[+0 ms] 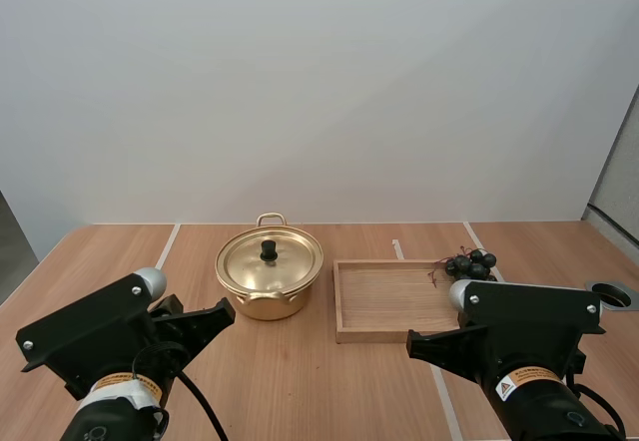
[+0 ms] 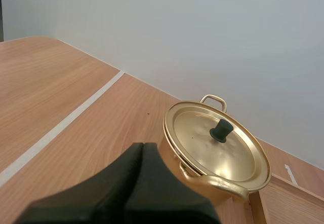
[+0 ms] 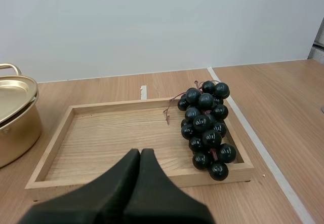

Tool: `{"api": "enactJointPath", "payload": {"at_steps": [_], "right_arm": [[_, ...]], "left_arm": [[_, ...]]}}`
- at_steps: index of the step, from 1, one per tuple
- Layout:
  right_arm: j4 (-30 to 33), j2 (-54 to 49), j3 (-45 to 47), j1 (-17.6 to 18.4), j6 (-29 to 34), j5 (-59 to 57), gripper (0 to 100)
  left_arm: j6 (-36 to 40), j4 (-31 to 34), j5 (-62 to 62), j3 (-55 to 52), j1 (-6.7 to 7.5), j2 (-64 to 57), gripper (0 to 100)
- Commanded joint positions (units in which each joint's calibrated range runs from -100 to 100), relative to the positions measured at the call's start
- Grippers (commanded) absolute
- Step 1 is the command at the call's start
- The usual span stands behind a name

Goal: Open the pot, put the grape inside, and close it

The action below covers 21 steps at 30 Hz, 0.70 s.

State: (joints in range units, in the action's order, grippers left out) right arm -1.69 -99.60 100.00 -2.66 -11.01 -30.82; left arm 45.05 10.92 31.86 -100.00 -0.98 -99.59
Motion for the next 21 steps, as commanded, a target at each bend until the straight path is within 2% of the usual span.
{"api": "enactJointPath", "payload": {"at_steps": [1, 6, 10, 14, 18, 21], "right_arm": [[-0.13, -0.4, 0.0, 0.14, 0.09, 0.3, 0], [-0.13, -0.4, 0.0, 0.14, 0.09, 0.3, 0], [1.2, -0.4, 0.0, 0.14, -0.22, 3.12, 0], [2.88, -0.4, 0.0, 0.14, -0.34, 4.15, 0], [2.75, -0.4, -5.58, 0.14, -0.34, 2.9, 0], [1.69, -0.4, -11.54, 0.14, -0.34, -2.25, 0]], "left_arm": [[-0.06, -0.45, 0.06, 0.0, -0.08, -0.41, 0], [-0.77, -0.21, -4.12, 0.0, -0.07, -0.41, 0], [-7.79, -0.13, -14.63, 0.0, -0.07, -0.41, 0], [-13.34, -0.13, -16.35, 0.0, -0.07, -0.41, 0], [-14.64, 0.01, -16.35, 1.93, -0.07, -0.02, 0], [-15.4, 0.01, -16.35, 6.16, -0.07, 2.58, 0]]}}
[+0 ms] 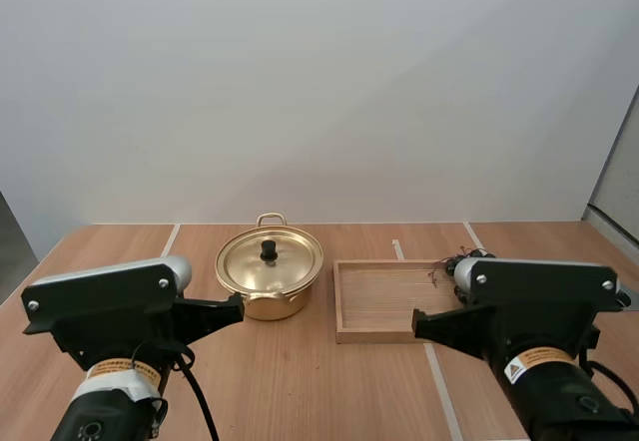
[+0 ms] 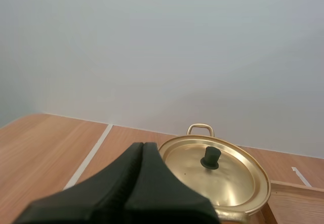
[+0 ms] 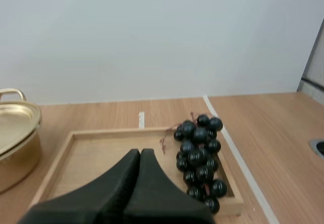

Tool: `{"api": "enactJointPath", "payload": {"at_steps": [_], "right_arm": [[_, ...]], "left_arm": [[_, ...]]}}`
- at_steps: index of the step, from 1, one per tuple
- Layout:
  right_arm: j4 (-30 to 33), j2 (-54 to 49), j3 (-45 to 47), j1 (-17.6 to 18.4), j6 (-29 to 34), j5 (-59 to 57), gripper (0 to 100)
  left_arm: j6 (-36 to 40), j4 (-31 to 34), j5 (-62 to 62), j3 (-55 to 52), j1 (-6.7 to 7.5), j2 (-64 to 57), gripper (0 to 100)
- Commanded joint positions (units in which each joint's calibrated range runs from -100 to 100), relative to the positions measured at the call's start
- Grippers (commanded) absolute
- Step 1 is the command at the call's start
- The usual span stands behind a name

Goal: Open the pot, put the grape inside, and close it

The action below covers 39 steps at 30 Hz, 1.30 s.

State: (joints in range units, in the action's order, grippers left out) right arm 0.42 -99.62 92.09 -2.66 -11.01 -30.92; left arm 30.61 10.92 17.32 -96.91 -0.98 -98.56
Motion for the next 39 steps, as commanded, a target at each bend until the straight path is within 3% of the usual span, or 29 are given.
{"api": "enactJointPath", "payload": {"at_steps": [1, 6, 11, 14, 18, 25, 32, 37, 39], "right_arm": [[-0.77, -0.38, -5.93, 0.14, -0.34, -4.11, 0], [-1.3, 4.04, -16.13, 0.14, -0.34, -8.86, 0], [-1.1, 17.48, -27.6, 0.14, -0.34, -15.5, 0], [-0.94, 26.03, -34.72, 0.14, -0.34, -23.93, 0], [-0.42, 34.74, -42.23, 0.14, -0.34, -34.08, 0], [0.65, 43.31, -48.49, 0.14, -0.34, -37.65, 0], [0.68, 42.61, -51.18, 0.14, -0.45, -27.8, 0], [0.81, 42.61, -55.41, 0.14, -0.57, -27.61, 0], [0.79, 42.61, -55.74, 0.14, -3.87, -27.78, 0]], "left_arm": [[-1.39, 0.01, -1.61, 4.84, -0.07, 2.82, 0], [-4.57, 0.1, 1.38, 15.33, -0.07, 10.7, 0], [-11.43, 0.1, 14.13, 30.97, -0.07, 20.64, 0], [-11.75, 0.1, 23.33, 39.33, -0.07, 25.08, 0], [-11.75, 0.1, 26.65, 46.28, -0.07, 28.88, 0], [-11.75, 0.1, 22.1, 48.55, -0.07, 30.74, 0], [-16.32, 0.0, 16.55, 49.06, -0.07, 32.03, 0], [-20.98, -0.48, 19.03, 49.69, -0.07, 34.17, 0], [-21.74, -1.01, 18.0, 49.69, -0.07, 34.86, 0]]}}
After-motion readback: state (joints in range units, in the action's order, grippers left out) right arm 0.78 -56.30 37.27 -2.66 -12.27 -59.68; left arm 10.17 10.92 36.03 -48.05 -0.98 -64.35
